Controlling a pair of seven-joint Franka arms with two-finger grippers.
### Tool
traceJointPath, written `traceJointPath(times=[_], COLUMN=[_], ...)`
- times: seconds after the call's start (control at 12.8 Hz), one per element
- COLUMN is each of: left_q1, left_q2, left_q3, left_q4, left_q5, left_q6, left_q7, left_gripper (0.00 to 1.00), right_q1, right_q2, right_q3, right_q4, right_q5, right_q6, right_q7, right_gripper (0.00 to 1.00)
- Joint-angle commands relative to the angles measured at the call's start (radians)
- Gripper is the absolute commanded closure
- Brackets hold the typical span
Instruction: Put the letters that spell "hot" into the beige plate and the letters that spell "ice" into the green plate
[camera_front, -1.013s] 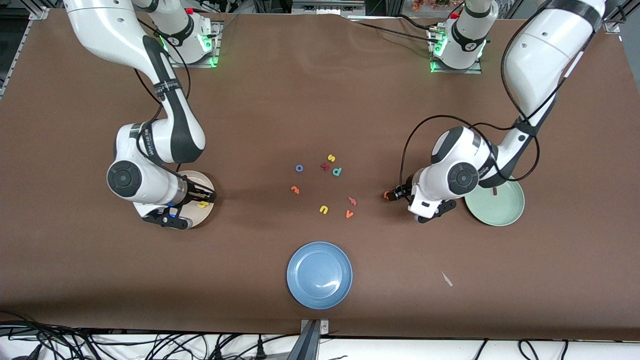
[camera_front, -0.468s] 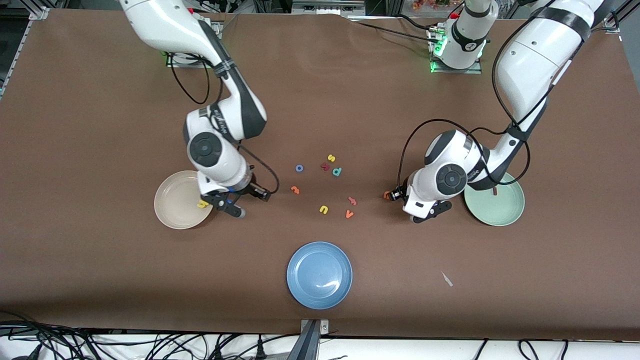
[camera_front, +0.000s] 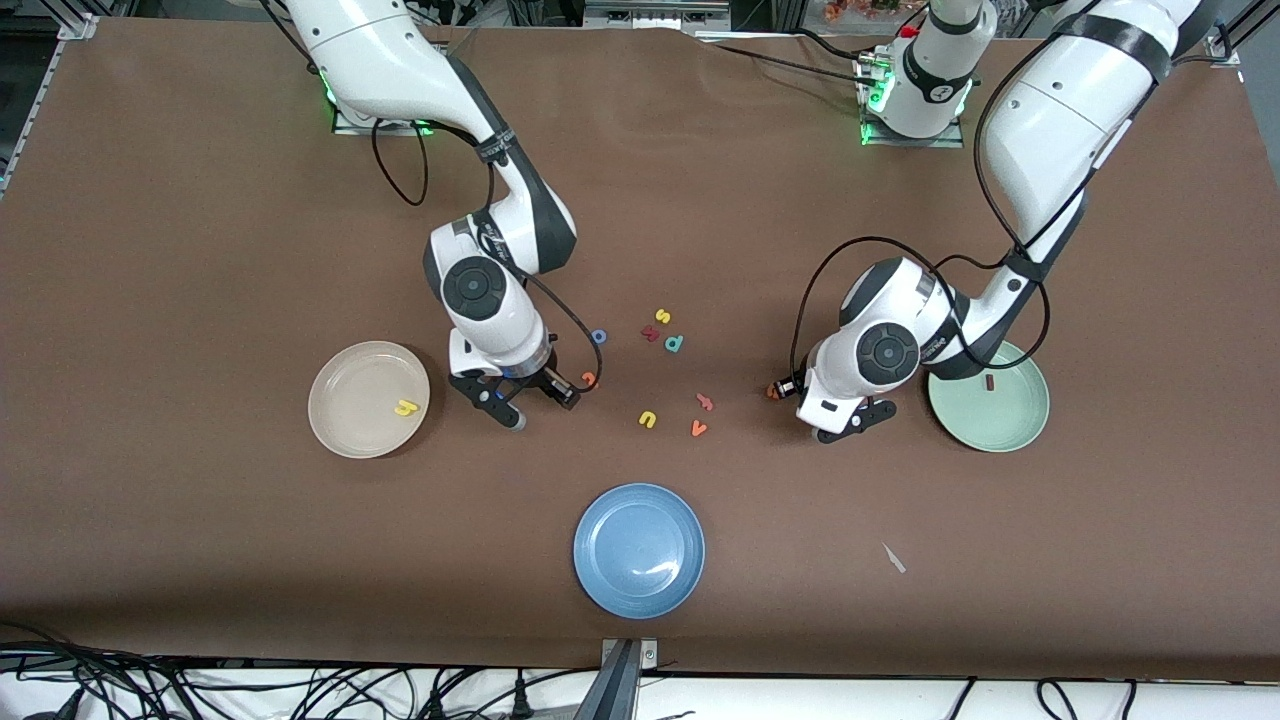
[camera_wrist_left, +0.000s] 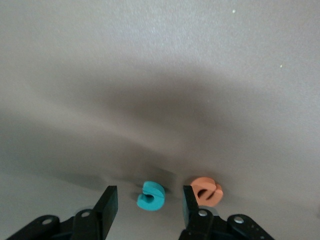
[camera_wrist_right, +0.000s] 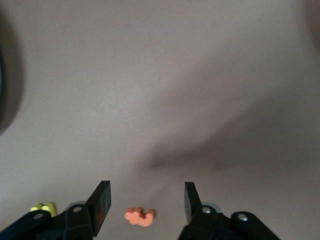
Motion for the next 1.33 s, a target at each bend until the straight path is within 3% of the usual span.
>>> traceJointPath(times=[0.0, 0.16, 0.78, 1.01, 1.17, 1.25], left_q1=[-0.007, -0.007, -0.007, -0.007, -0.004, 0.002], left_q2=[0.002, 0.004, 0.013, 0.013, 0.011, 0.008], left_q3=[0.004, 0.004, 0.005, 0.004, 0.004, 0.004], left_q4=[-0.006, -0.006, -0.006, -0.006, -0.006, -0.006], left_q5=[0.038, 0.038, 0.039, 0.039, 0.039, 0.039], left_q6=[-0.002, -0.002, -0.002, -0.002, -0.007, -0.013], left_q7=[-0.017, -0.017, -0.012, -0.008, -0.003, 0.017], left_gripper=[0.41, 0.41, 0.63, 0.80, 0.97, 0.99], right_q1=[0.035, 0.054, 0.085, 0.085, 0.085, 0.086], right_q2=[0.062, 0.082, 0.113, 0.113, 0.113, 0.113], right_q3=[-0.010, -0.011, -0.011, -0.011, -0.011, -0.011], right_q4=[0.075, 0.080, 0.071, 0.062, 0.043, 0.034], right_q5=[0.013, 0.012, 0.010, 0.007, 0.009, 0.009], right_q6=[0.001, 0.040, 0.078, 0.078, 0.078, 0.078], right_q7=[0.087, 0.124, 0.139, 0.139, 0.139, 0.139], right_gripper=[0.33, 0.25, 0.25, 0.25, 0.25, 0.25])
